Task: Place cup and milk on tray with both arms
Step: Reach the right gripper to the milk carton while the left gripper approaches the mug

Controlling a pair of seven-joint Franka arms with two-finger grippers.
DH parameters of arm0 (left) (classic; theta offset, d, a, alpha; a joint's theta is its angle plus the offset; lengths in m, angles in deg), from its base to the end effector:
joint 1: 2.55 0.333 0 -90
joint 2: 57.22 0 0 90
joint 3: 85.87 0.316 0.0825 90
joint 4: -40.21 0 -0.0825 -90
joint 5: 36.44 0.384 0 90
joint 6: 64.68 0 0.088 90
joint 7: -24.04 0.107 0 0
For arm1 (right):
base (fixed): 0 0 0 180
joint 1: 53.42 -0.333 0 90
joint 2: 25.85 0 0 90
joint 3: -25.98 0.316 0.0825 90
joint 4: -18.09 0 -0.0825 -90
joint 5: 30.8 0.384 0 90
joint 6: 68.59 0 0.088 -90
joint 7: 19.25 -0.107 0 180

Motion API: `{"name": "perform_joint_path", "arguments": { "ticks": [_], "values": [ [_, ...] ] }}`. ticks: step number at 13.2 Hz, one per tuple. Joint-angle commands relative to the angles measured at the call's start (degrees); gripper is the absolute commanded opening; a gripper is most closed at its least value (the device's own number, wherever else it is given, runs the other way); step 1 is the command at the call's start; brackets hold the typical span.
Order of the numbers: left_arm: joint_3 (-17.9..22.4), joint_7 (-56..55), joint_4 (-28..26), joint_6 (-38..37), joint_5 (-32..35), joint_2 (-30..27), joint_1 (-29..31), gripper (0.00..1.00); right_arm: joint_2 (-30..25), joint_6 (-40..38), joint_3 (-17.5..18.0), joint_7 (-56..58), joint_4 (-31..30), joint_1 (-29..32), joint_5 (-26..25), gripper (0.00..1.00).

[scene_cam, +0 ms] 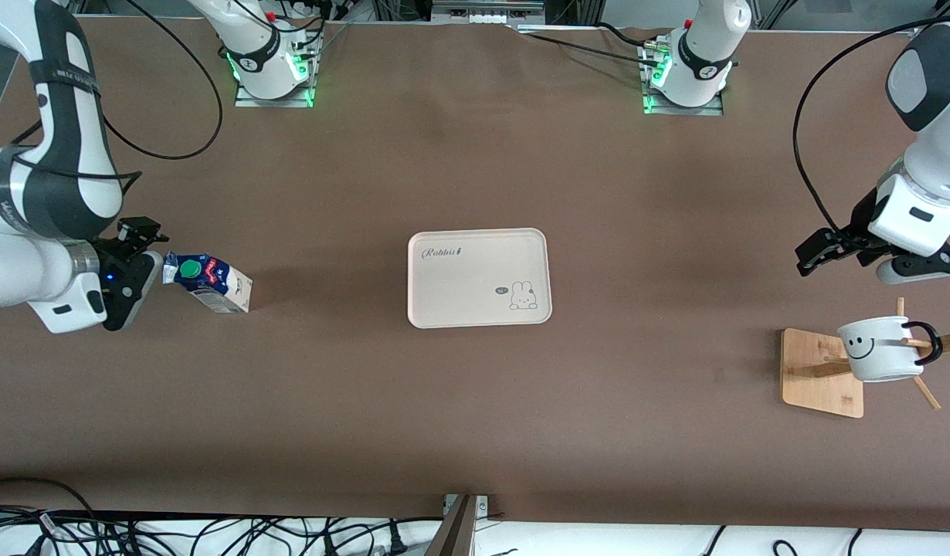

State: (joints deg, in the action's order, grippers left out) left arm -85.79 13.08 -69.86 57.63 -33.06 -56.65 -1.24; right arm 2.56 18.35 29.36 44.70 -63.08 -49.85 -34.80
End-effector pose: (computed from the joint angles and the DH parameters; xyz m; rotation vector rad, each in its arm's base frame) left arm 0.5817 0.0167 0.5031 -3.0754 -0.2917 -0.3214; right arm 0.6523 -0.0161 0.3886 -2.4732 -1.5532 0.5260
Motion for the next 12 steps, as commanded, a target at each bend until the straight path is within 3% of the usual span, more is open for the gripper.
{"name": "perform_joint_path", "arguments": {
  "ticks": [1,5,8,10,12],
  "values": [
    [-0.4,-0.7,-10.1,11.7,0.0,-5.2,1.7,1.00,1.0,-0.2,0.2,3.2,0.4,-0.3,-0.7,1.00],
    [-0.5,-0.2,-21.2,32.8,0.1,-7.1,5.0,1.00,2.6,0.5,0.5,3.5,0.3,-0.6,-0.7,1.00],
    [-0.5,-0.3,-26.0,42.9,0.1,-6.8,6.6,1.00,2.6,1.4,0.6,4.5,0.1,-2.2,-2.6,1.00],
    [-0.4,-1.0,-25.9,47.3,-0.9,-3.6,7.5,1.00,2.6,1.7,0.6,4.7,0.1,-2.3,-2.7,1.00],
    [-0.5,-0.8,-22.6,47.5,-8.3,0.5,8.2,1.00,3.4,2.3,0.6,5.1,0.1,-2.3,-2.5,1.00]
  ]
}}
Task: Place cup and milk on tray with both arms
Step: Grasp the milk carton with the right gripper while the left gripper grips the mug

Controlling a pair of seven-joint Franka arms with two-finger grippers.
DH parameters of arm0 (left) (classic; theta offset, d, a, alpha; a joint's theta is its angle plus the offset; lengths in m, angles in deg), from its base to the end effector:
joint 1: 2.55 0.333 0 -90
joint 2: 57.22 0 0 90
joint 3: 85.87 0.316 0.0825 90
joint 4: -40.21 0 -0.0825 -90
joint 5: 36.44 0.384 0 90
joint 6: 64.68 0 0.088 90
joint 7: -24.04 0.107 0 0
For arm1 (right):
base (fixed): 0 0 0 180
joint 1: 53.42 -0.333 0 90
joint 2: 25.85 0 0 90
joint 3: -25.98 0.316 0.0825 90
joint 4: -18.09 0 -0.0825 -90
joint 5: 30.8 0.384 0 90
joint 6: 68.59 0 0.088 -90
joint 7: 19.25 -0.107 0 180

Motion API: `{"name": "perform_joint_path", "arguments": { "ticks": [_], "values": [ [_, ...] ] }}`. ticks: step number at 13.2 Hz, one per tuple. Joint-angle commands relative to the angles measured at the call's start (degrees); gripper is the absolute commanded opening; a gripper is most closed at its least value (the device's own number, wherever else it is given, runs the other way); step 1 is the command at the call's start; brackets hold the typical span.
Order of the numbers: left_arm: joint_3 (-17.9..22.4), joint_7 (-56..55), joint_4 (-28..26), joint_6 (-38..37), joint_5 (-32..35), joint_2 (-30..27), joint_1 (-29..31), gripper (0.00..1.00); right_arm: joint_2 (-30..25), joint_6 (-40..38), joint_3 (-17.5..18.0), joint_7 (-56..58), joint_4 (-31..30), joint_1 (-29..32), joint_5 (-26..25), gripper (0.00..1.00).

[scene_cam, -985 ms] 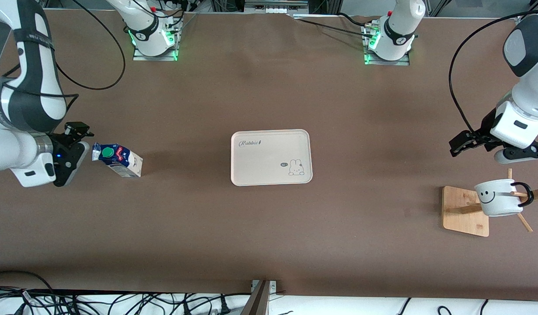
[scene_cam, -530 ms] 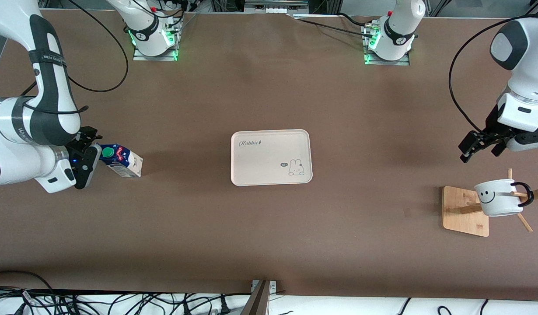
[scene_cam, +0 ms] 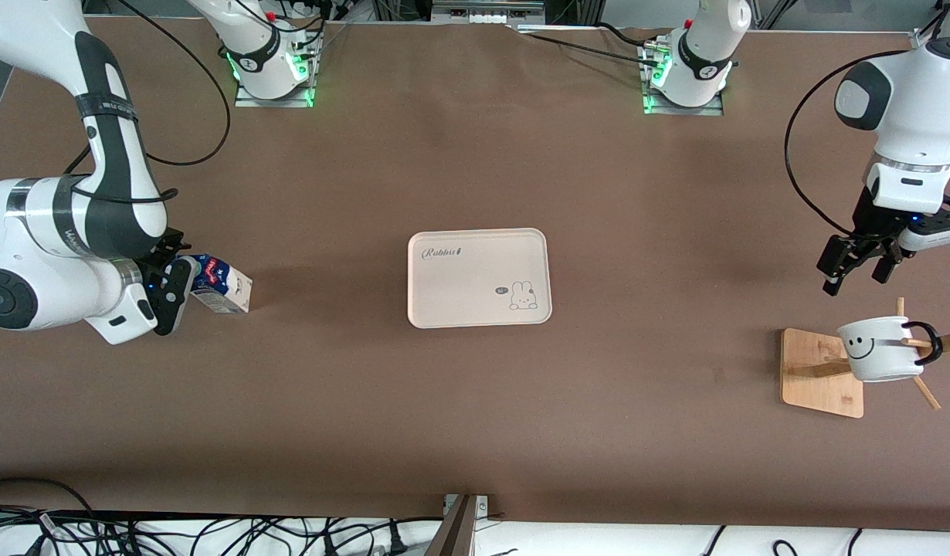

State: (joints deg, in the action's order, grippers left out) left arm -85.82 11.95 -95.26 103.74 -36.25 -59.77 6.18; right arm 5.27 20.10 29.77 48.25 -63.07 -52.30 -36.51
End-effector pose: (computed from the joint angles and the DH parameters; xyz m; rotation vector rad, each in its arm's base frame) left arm 0.5332 0.0821 0.4153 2.9285 0.5347 0.9526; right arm 0.6585 0.0127 0.3591 -2.3776 -1.6988 0.5635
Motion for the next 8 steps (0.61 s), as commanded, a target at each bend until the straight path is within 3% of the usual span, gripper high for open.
{"name": "perform_joint_path", "arguments": {
  "ticks": [1,8],
  "values": [
    [-0.6,0.6,4.6,1.4,-8.0,5.2,0.6,1.00,1.4,0.6,0.2,2.0,0.1,0.5,-0.7,1.00],
    [-0.8,0.4,12.3,0.9,-18.7,11.5,-0.4,1.00,2.7,0.2,0.2,3.0,-0.4,1.1,-0.2,1.00]
  ]
}}
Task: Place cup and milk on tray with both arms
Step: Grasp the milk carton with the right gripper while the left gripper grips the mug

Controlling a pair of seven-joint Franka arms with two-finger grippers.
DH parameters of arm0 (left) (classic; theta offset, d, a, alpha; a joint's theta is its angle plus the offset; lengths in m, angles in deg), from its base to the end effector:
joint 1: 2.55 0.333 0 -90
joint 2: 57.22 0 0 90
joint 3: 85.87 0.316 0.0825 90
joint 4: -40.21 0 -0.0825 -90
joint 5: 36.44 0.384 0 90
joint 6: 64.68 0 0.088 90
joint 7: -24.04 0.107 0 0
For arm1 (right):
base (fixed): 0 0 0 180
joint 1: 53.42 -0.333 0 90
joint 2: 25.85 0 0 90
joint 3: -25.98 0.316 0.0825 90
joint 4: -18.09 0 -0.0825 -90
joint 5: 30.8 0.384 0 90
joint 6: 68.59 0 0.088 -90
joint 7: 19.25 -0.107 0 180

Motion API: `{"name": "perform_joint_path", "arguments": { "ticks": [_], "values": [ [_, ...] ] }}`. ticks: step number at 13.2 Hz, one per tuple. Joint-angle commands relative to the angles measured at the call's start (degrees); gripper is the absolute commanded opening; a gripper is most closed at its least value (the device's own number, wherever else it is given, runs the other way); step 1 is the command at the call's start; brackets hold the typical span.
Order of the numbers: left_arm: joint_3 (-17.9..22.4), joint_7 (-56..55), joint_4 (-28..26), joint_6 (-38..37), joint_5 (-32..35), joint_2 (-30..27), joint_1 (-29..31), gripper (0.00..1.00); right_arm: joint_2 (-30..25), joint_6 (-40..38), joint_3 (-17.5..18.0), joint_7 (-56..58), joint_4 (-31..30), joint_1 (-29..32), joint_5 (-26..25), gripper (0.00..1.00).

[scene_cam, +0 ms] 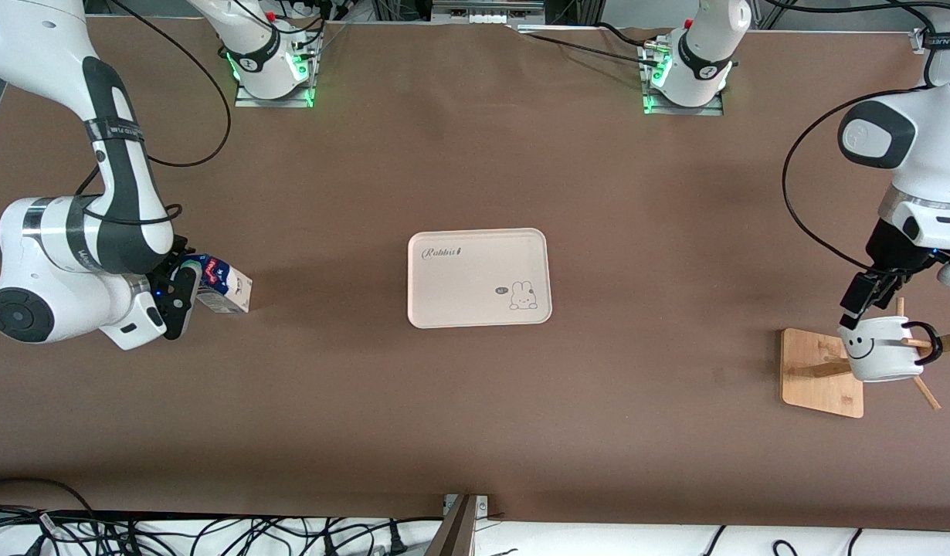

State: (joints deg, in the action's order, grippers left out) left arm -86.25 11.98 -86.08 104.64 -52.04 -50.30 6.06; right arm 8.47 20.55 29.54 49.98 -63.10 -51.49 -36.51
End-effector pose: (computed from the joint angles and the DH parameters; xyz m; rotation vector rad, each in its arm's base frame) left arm 0.5802 0.1021 0.3976 2.7172 0.8491 0.9135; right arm 0.6600 0.0012 0.3223 -2.3268 -1.6892 0.6080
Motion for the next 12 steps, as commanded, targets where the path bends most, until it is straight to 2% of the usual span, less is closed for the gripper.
{"name": "perform_joint_path", "arguments": {
  "ticks": [1,3,4,5,7,9,11,12],
  "values": [
    [-0.4,0.5,3.6,-0.1,-3.8,2.4,-0.3,1.00,-0.4,-0.4,0.4,1.4,-0.9,0.3,0.2,1.00],
    [-0.5,0.1,3.8,-0.2,-4.2,2.7,-0.3,1.00,-0.5,-0.7,0.4,1.4,-2.5,0.3,3.0,1.00],
    [-0.4,0.0,4.1,-0.2,-5.0,2.8,-0.3,0.93,-0.5,-0.5,0.4,1.5,-3.3,0.3,3.3,1.00],
    [-0.4,0.0,4.2,-0.2,-5.7,2.8,-0.4,0.74,-0.5,0.1,0.4,1.5,-3.9,0.4,3.3,1.00],
    [-0.4,-0.1,4.4,-0.2,-5.8,3.3,-0.4,0.58,-0.5,0.6,0.3,1.6,-4.4,0.4,3.3,1.00],
    [-0.4,-0.1,4.6,-0.2,-6.9,3.4,-0.4,0.33,-0.5,0.6,0.3,1.8,-4.4,0.4,3.3,1.00],
    [-0.5,-0.2,4.6,-0.2,-7.7,3.4,-0.4,0.32,-0.5,0.8,0.1,2.0,-4.4,1.1,3.0,1.00],
    [-0.9,-0.2,4.6,-0.2,-8.6,3.4,-0.4,0.26,-0.5,0.8,0.1,2.7,-4.4,1.5,3.1,1.00]
  ]
}}
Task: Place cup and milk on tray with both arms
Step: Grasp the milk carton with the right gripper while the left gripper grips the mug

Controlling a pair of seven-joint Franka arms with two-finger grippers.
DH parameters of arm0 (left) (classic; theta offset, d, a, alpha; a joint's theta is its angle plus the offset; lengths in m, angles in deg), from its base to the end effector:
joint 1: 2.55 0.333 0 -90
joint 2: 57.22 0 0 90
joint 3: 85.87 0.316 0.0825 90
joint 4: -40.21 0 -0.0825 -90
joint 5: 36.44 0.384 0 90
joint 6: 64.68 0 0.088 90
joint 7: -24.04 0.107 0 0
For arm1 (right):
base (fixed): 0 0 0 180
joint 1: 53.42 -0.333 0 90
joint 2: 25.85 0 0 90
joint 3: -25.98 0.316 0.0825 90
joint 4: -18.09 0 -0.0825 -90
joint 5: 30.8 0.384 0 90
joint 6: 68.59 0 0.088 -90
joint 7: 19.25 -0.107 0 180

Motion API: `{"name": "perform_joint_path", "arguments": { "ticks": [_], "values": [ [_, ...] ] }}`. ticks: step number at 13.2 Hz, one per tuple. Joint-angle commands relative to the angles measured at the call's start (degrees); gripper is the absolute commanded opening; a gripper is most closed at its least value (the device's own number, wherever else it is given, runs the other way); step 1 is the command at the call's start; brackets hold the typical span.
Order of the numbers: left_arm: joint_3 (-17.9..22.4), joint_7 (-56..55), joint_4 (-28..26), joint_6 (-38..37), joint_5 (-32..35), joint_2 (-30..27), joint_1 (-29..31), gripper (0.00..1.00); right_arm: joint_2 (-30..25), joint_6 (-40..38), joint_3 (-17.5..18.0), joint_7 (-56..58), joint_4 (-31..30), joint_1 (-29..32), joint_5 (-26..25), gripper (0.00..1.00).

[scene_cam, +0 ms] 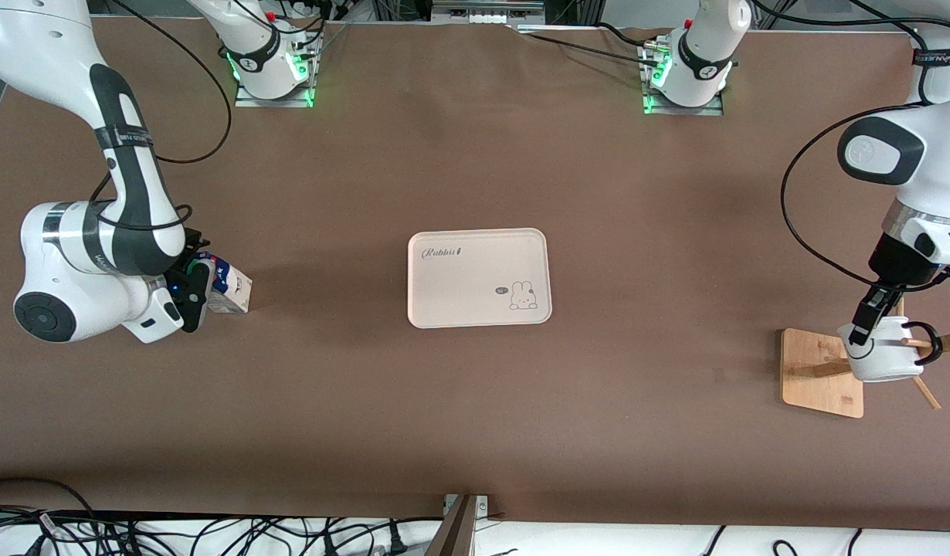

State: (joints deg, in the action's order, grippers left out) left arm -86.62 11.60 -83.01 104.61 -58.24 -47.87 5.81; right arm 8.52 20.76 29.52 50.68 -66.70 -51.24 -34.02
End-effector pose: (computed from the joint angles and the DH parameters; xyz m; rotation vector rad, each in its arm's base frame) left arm 0.5940 0.1046 0.3957 2.6185 0.9586 0.8984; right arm 0.6453 0.0036 0.2961 -2.2624 -1.6444 0.6282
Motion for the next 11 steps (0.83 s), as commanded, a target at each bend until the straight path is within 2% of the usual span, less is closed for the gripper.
{"name": "perform_joint_path", "arguments": {
  "ticks": [1,2,3,4,5,6,8,11],
  "values": [
    [-0.7,0.2,1.5,-0.4,-2.6,0.9,-0.1,0.19,-0.5,0.9,0.1,3.4,-0.7,1.3,0.8,1.00],
    [-0.7,0.2,1.6,-1.5,-2.6,0.9,0.0,0.10,-0.5,1.5,0.1,5.5,-0.6,1.4,0.8,1.00],
    [-0.7,0.3,2.2,-2.5,-2.6,0.9,0.1,0.05,-0.5,2.4,0.1,7.8,-0.6,1.6,0.8,0.92],
    [-0.7,0.3,2.9,-4.2,-2.6,0.9,0.2,0.00,-0.5,2.6,0.2,9.3,-0.6,2.0,1.1,0.69],
    [-0.7,0.3,4.1,-6.2,-2.6,0.9,0.2,0.00,-0.5,2.6,0.1,9.7,-0.6,2.1,2.0,0.54],
    [-0.7,0.3,4.8,-7.7,-2.6,0.9,0.2,0.00,-0.5,2.5,0.1,9.7,-0.5,2.1,2.2,0.46],
    [-0.7,0.4,6.6,-11.2,-2.2,0.6,0.1,0.00,-0.5,2.6,0.3,9.6,-0.4,1.6,2.2,0.42],
    [-1.9,0.8,11.6,-18.5,1.6,0.6,0.0,0.00,-0.9,2.3,0.6,9.3,-0.3,1.3,2.3,0.41]
  ]
}}
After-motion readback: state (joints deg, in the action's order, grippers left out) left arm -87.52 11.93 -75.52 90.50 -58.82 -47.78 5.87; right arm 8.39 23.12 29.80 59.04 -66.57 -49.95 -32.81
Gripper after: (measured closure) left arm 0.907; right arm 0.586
